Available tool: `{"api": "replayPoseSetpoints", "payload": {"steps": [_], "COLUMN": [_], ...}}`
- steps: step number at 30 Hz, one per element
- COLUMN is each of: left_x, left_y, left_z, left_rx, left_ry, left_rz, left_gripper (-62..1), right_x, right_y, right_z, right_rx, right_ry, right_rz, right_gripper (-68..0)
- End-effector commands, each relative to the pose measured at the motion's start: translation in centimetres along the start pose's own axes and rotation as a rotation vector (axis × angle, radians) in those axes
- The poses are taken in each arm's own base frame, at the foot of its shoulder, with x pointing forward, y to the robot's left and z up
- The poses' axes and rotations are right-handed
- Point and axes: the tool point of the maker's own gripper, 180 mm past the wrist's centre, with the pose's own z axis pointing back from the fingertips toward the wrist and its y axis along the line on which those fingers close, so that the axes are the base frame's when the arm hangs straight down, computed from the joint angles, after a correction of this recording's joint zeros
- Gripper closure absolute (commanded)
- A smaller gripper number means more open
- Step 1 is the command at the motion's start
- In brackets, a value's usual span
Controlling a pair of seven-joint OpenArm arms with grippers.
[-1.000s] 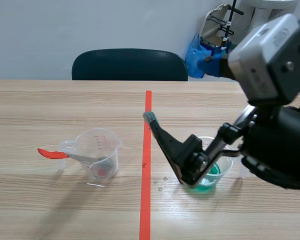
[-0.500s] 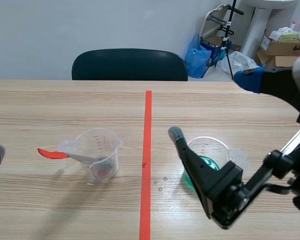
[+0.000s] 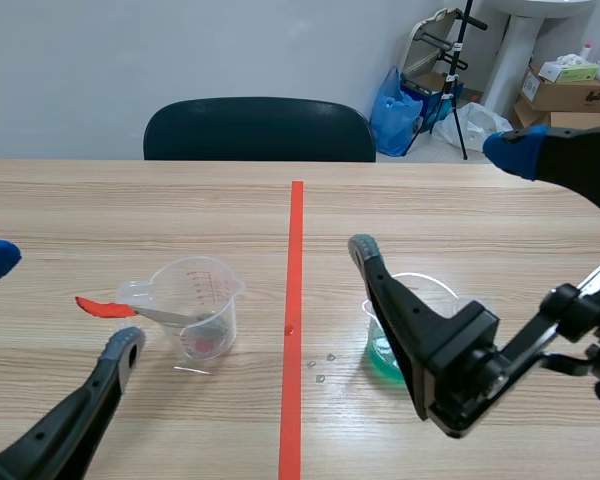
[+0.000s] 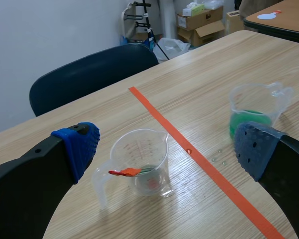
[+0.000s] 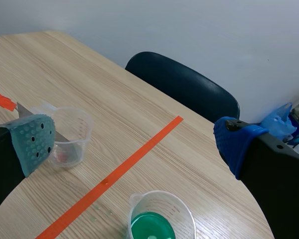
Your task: Do the redox reaction experiment
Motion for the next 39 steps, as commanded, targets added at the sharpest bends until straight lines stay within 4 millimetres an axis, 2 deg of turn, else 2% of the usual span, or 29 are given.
{"api": "replayPoseSetpoints", "payload": {"steps": [1, 20, 26, 39], "left_x": [0.2, 0.2, 0.2, 0.2], "left_y": [0.6, 0.6, 0.6, 0.6], "left_z": [0.2, 0.2, 0.2, 0.2], "left_rx": [0.024, 0.024, 0.023, 0.023], "left_ry": [-0.010, -0.010, -0.009, -0.009], "left_rz": [-0.004, -0.004, -0.005, -0.005], "left_gripper": [-57.6, -57.6, -57.6, -57.6], "right_x": [0.5, 0.3, -0.6, -0.6], "right_y": [-0.2, -0.2, -0.2, -0.2], "right_z": [0.0, 0.0, 0.0, 0.0], "right_rx": [-0.008, -0.007, -0.007, -0.007], "right_ry": [-0.023, -0.017, 0.034, 0.034], "right_rz": [-0.006, -0.006, -0.006, -0.005], "right_gripper": [-67.9, -67.9, -67.9, -67.9]}}
